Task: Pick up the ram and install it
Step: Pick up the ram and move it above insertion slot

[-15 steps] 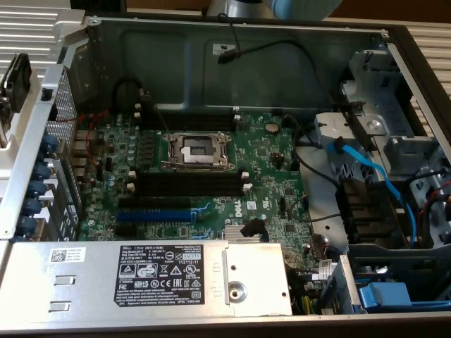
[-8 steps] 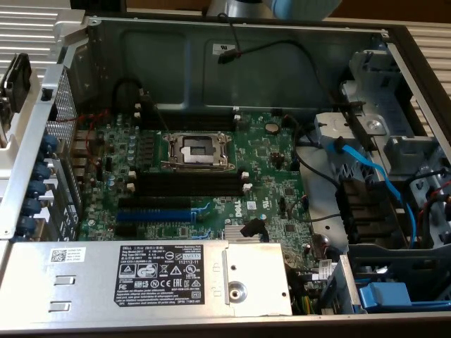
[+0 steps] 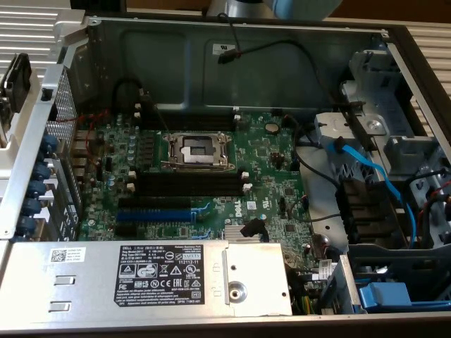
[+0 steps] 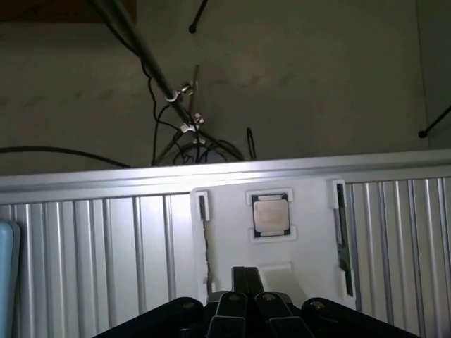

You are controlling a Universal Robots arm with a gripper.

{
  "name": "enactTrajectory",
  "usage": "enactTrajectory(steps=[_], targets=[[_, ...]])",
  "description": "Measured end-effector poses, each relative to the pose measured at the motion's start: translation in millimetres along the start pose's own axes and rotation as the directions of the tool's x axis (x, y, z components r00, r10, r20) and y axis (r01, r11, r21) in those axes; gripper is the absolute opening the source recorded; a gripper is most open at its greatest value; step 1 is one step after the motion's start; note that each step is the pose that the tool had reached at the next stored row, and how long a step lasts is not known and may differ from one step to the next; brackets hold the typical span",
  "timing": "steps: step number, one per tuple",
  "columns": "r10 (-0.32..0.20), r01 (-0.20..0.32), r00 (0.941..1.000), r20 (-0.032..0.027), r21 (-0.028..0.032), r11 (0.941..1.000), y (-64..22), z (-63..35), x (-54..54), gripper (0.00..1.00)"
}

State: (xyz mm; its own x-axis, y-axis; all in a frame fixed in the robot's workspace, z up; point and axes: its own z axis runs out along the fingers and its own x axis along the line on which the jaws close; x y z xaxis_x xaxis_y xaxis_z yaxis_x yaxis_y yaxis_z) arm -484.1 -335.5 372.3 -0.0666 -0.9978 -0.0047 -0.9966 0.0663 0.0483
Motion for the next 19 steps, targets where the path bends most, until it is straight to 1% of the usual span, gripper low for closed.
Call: enactTrajectory(steps=[3, 4, 7, 8, 9, 10, 11, 14, 15, 16, 17, 19], targets=[[-0.028, 0.028, 0.9996, -0.0013, 0.0, 0.9996, -0.2, 2.3, 1.1, 0.1], [-0.046, 0.046, 0.9989, -0.0022, -0.0001, 0.9989, -0.4, 3.9, 1.9, 0.1], [-0.069, 0.069, 0.9976, -0.0034, -0.0004, 0.9977, -0.5, 5.6, 3.1, 0.1], [-0.075, 0.075, 0.9971, -0.0037, -0.0001, 0.9971, -0.5, 6.2, 3.7, 0.1], [-0.082, 0.082, 0.9966, -0.0039, 0.0019, 0.9966, -0.7, 6.9, 4.4, 0.1], [-0.087, 0.087, 0.9962, -0.0042, 0.0065, 0.9962, -0.8, 7.4, 5.2, 0.1], [-0.092, 0.092, 0.9958, -0.0046, 0.0126, 0.9957, -0.8, 7.7, 6.0, 0.1], [-0.102, 0.102, 0.9948, -0.0057, 0.0341, 0.9942, -1.0, 8.8, 8.8, 0.1], [-0.104, 0.104, 0.9945, -0.0061, 0.0385, 0.9938, -1.1, 9.4, 9.5, 0.1], [-0.106, 0.106, 0.9943, -0.0062, 0.0408, 0.9935, -1.2, 10.5, 9.8, 0.1], [-0.108, 0.108, 0.9941, -0.0062, 0.0416, 0.9932, -1.7, 12.0, 10.2, 0.1], [-0.113, 0.113, 0.9936, -0.0066, 0.0417, 0.9927, -4.5, 14.8, 10.3, 0.1]])
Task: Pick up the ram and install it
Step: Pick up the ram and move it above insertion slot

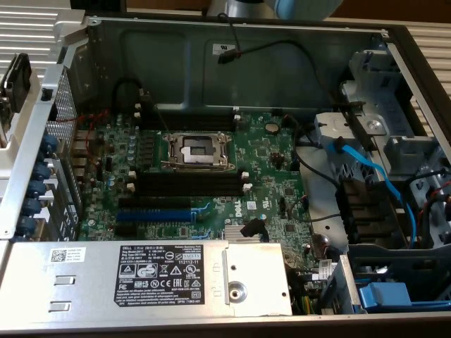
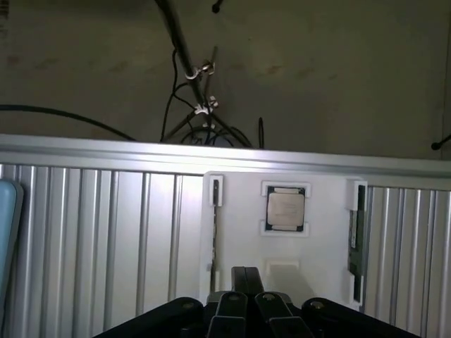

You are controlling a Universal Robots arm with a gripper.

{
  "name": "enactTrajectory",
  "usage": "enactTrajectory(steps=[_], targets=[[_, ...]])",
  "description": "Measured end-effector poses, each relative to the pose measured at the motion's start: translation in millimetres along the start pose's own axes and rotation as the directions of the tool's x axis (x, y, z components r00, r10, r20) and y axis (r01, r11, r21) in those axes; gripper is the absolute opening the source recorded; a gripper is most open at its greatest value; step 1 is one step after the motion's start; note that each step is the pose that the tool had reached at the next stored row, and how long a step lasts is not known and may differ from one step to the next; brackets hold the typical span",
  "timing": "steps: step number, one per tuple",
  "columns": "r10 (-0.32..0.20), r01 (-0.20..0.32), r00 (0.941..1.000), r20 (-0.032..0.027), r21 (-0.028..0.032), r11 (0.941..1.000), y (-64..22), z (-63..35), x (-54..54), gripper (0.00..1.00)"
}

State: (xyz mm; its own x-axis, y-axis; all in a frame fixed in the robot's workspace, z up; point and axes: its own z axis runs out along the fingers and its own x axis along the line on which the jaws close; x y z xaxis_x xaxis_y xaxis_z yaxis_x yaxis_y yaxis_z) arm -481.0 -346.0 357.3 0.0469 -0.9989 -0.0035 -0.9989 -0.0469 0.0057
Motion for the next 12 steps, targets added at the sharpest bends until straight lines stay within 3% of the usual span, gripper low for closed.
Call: enactTrajectory(steps=[6, 12], targets=[[-0.007, 0.007, 1.0, 0.0, 0.0002, 1.0, -10.2, 10.9, 0.6, 0.1], [-0.007, 0.007, 1.0, -0.0001, 0.0, 1.0, -11.3, 21.8, 0.7, 0.1]])
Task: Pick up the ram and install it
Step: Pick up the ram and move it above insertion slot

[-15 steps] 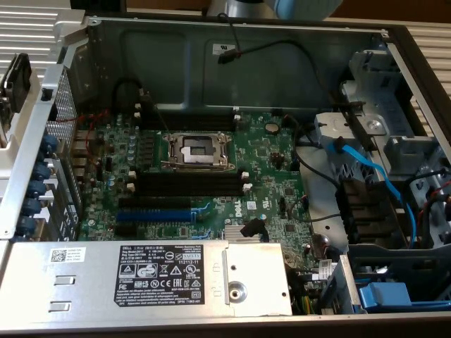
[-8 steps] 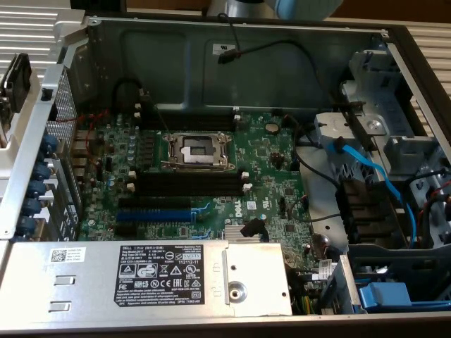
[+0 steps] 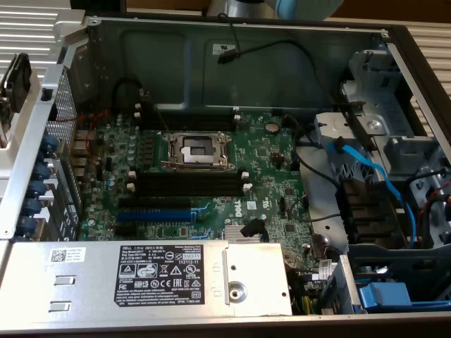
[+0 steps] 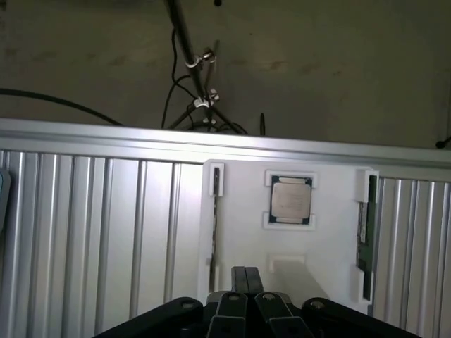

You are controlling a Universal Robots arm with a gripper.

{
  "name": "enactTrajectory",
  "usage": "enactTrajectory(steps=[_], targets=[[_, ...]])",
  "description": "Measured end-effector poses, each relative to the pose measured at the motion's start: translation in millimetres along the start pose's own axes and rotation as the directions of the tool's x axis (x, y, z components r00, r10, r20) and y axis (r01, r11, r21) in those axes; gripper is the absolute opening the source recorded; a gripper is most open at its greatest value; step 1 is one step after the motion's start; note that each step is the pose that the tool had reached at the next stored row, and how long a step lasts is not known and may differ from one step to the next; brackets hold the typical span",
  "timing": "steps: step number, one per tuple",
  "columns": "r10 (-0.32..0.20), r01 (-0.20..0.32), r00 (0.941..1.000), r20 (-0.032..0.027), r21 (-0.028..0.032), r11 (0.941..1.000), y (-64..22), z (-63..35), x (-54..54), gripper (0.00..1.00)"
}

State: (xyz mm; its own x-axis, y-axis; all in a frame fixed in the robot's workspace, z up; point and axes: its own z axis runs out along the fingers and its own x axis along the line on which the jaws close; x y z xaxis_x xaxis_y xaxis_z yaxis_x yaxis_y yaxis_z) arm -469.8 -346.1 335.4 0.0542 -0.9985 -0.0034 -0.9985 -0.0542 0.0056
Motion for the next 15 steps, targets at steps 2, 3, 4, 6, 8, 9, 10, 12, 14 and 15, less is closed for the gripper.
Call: enactTrajectory(steps=[2, 3, 4, 6, 8, 9, 10, 12, 14, 15], targets=[[0.0, 0.0, 1.0, 0.0, 0.0, 1.0, -0.1, 3.6, 0.0, 0.1], [-0.001, 0.001, 1.0, 0.0, 0.0, 1.0, -0.1, 5.5, 0.0, 0.1], [-0.001, 0.001, 1.0, 0.0, 0.0, 1.0, -0.1, 7.2, 0.0, 0.1], [-0.001, 0.001, 1.0, 0.0009, 0.0001, 1.0, -0.1, 12.7, 0.0, 0.1], [0.0, 0.0, 1.0, 0.0014, 0.0002, 1.0, -0.1, 16.4, -0.1, 0.1], [0.0, 0.0, 1.0, 0.0015, 0.0001, 1.0, -0.1, 18.2, 0.0, 0.1], [0.0, 0.0, 1.0, 0.0015, 0.0001, 1.0, -0.1, 20.0, 0.0, 0.1], [-0.001, 0.001, 1.0, 0.0014, 0.0001, 1.0, -0.1, 23.6, 0.0, 0.1], [-0.001, 0.001, 1.0, 0.0015, 0.0001, 1.0, -0.2, 27.4, 0.1, 0.1], [-0.001, 0.001, 1.0, 0.0015, 0.0001, 1.0, -0.2, 29.1, 0.0, 0.1]])
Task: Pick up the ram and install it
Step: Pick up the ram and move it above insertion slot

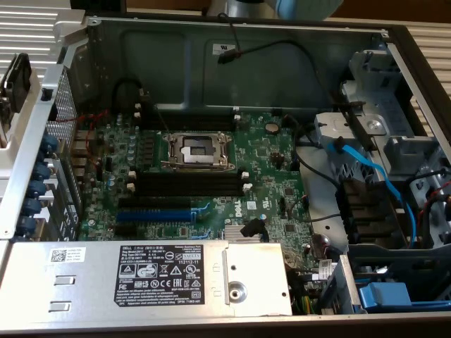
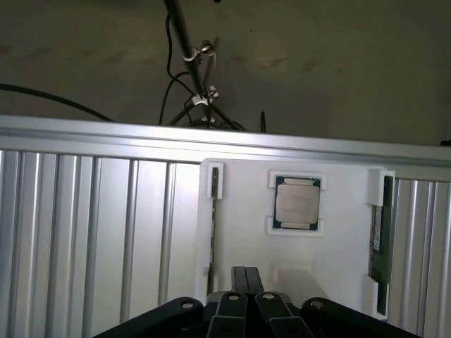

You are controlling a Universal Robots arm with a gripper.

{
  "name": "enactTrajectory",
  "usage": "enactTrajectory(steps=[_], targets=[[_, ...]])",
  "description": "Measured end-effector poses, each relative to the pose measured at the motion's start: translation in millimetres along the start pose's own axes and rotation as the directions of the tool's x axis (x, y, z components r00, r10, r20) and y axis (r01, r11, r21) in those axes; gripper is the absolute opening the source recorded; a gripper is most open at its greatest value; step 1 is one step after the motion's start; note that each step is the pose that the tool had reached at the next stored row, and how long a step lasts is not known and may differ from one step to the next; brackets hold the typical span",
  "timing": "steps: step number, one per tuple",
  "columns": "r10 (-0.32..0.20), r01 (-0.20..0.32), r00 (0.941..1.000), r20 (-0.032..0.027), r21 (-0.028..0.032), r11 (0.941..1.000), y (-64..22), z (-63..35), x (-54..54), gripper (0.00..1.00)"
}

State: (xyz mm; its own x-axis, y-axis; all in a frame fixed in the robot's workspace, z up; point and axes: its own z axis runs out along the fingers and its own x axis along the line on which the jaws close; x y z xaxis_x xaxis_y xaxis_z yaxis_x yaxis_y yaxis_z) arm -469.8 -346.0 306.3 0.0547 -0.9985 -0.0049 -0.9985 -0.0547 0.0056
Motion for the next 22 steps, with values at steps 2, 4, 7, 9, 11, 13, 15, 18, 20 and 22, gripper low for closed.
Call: enactTrajectory(steps=[2, 4, 7, 9, 11, 13, 15, 18, 20, 22], targets=[[0.0, 0.0, 1.0, 0.0, 0.0001, 1.0, 0.0, 3.6, 0.0, 0.1], [0.0, 0.0, 1.0, 0.0, 0.0001, 1.0, -0.1, 7.3, 0.0, 0.1], [0.0, 0.0, 1.0, 0.0, 0.0, 1.0, -0.1, 12.7, 0.1, 0.1], [0.0, 0.0, 1.0, 0.0, 0.0, 1.0, -0.1, 16.3, 0.1, 0.1], [0.0, 0.0, 1.0, 0.0, 0.0002, 1.0, -0.1, 20.0, 0.1, 0.1], [0.0, 0.0, 1.0, 0.0, 0.0, 1.0, -0.1, 23.6, 0.1, 0.1], [0.0, 0.0, 1.0, 0.0, 0.0001, 1.0, -0.1, 27.2, 0.1, 0.1], [0.0, 0.0, 1.0, 0.0, 0.0001, 1.0, -0.2, 32.7, 0.2, 0.1], [0.0, 0.0, 1.0, 0.0, -0.0001, 1.0, -0.2, 36.3, 0.2, 0.1], [0.0, 0.0, 1.0, -0.0001, -0.0001, 1.0, -0.2, 39.9, 0.2, 0.1]])
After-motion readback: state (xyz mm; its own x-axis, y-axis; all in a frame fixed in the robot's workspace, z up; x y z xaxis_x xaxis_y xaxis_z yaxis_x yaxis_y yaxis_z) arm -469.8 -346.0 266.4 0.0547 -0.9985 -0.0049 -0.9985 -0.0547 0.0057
